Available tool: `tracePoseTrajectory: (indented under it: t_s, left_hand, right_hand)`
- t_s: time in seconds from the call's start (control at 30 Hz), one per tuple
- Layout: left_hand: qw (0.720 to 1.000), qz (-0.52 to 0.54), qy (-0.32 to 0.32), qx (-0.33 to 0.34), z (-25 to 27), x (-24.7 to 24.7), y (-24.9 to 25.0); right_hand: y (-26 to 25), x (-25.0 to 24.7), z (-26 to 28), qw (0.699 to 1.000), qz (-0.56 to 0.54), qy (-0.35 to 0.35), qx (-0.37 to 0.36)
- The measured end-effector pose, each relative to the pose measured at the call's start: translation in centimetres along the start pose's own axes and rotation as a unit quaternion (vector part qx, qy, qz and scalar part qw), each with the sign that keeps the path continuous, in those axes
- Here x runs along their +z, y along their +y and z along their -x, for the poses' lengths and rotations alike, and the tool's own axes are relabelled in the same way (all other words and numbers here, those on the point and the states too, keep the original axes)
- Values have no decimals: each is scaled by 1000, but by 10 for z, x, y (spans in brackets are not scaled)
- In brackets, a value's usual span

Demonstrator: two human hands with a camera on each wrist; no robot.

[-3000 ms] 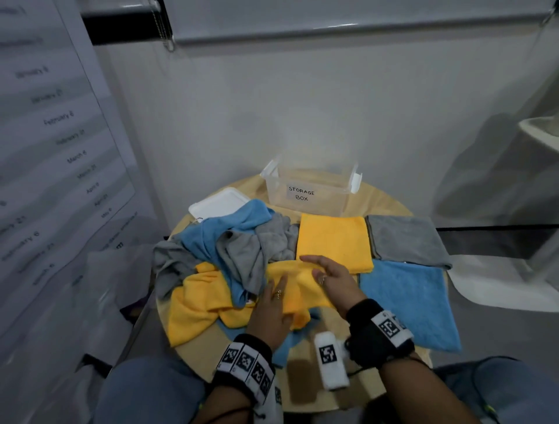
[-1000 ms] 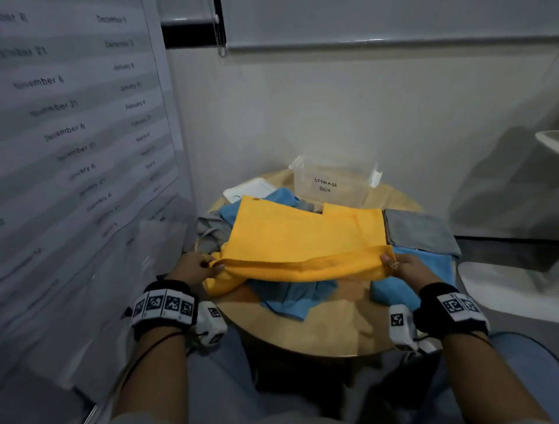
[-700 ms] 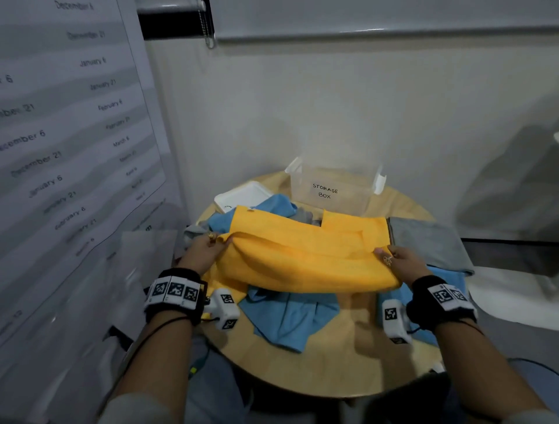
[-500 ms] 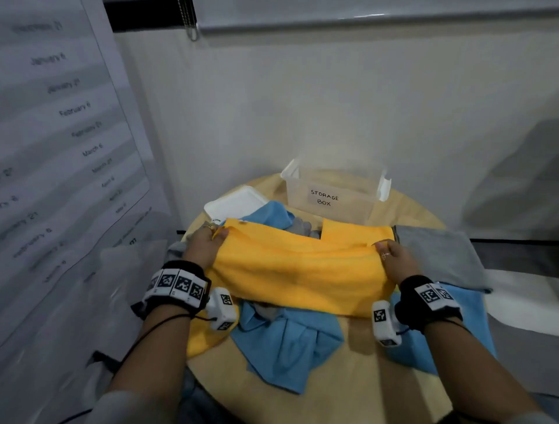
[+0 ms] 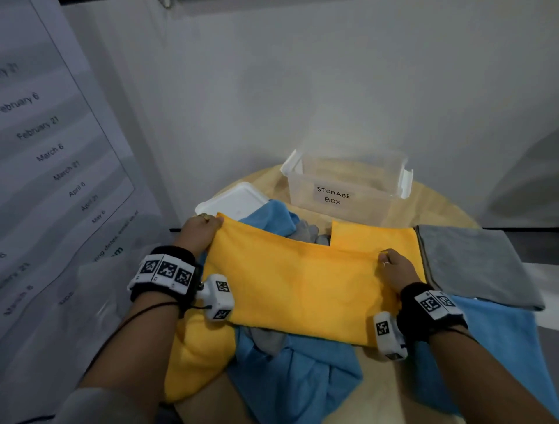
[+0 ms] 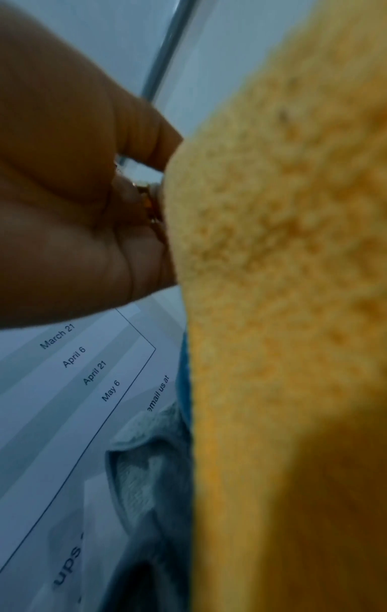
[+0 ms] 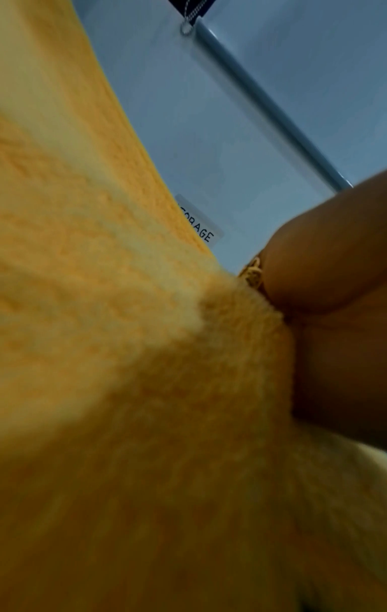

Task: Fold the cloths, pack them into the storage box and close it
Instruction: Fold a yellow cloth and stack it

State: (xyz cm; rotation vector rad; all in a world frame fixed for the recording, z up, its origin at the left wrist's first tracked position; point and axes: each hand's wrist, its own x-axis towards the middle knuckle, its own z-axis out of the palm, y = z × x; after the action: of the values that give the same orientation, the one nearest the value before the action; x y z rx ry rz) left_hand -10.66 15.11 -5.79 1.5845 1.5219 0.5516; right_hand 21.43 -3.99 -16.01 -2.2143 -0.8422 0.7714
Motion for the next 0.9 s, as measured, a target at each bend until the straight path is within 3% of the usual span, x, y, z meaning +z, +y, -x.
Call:
tracePoseTrajectory:
  t_s: [0.17,0.27,0.43,0.5,0.67,0.9]
  left_hand:
    - [979,-200,29,-1,-4,12,-5]
    - [966,-254,42,-7,-4,18,-8]
    - [981,-153,-41,-108,-16,13,-8]
    - [984,-93,-44,-142,-24,11,-8]
    - [984,-127,-32,-120,-25,24,-1]
    - [991,-73,-9,-113,-28,37,1]
  right_hand:
    - [-2,2,-9,999,36,20,12]
    - [-2,3,-9,998,16,50,20]
    - [11,7,-10,994,-53,95,1]
    - [11,8,-10,995,-43,89,2]
    - [2,12,-11,994,-22,106,31]
    - [1,16,-9,996,-41,80,28]
